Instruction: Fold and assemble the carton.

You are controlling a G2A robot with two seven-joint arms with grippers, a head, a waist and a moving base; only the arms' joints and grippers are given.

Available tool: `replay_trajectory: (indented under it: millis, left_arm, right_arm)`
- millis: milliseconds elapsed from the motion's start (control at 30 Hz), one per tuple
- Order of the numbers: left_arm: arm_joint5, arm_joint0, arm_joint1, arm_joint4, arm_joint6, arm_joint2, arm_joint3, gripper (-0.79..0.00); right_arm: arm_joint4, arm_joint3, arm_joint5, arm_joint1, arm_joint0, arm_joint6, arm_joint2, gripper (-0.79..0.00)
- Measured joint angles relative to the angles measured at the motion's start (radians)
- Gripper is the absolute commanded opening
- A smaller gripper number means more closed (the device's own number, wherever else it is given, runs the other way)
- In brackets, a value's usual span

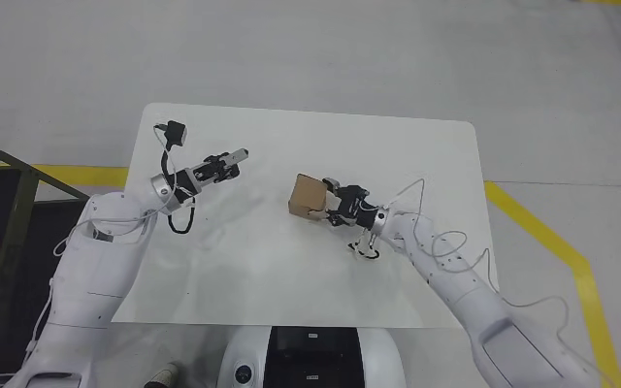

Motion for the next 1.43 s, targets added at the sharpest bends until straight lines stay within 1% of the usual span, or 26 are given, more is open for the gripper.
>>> replay_trajectory:
  millis: [100,200,333,433,500,600,733,867,1067,1233,1433]
  left_arm:
    - [-0.006,0.008,0.001,-0.002,0.006,-0.01,-0.013,0.0]
    - [-0.01,0.017,0.002,-0.002,0.01,-0.023,-0.03,0.0]
    - [-0.013,0.027,0.005,0.002,0.014,-0.042,-0.05,0.0]
    - [-0.014,0.029,0.008,0.015,0.021,-0.066,-0.057,0.0]
    - [-0.015,0.03,0.011,0.021,0.025,-0.085,-0.061,0.0]
    - [-0.015,0.037,0.015,0.026,0.035,-0.122,-0.076,0.0]
    - [-0.002,0.048,0.02,0.03,0.03,-0.162,-0.096,0.0]
    - [0.011,0.048,0.023,0.034,0.026,-0.182,-0.111,0.0]
    - [0.027,0.041,0.027,0.045,0.008,-0.191,-0.123,0.0]
    - [0.031,0.021,0.029,0.054,-0.006,-0.189,-0.118,0.0]
    - [0.028,0.017,0.03,0.058,-0.01,-0.188,-0.116,0.0]
  right_arm:
    - [-0.004,0.012,-0.004,-0.003,0.003,-0.036,-0.006,0.0]
    - [-0.008,0.015,-0.009,0.003,-0.001,-0.096,0.002,0.0]
    - [-0.035,-0.012,0.005,0.029,-0.022,-0.185,0.036,0.0]
    - [-0.051,-0.05,0.02,0.056,-0.051,-0.215,0.078,0.0]
    - [-0.053,-0.074,0.034,0.074,-0.073,-0.213,0.111,0.0]
    - [-0.015,-0.116,0.064,0.104,-0.124,-0.169,0.185,0.0]
    - [0.055,-0.218,0.09,0.136,-0.207,-0.073,0.285,0.0]
    - [0.104,-0.32,0.108,0.159,-0.284,-0.004,0.363,0.0]
    - [0.161,-0.465,0.145,0.187,-0.392,0.104,0.472,0.0]
    - [0.183,-0.57,0.153,0.2,-0.457,0.194,0.521,0.0]
    - [0.189,-0.581,0.162,0.2,-0.464,0.2,0.525,-0.001]
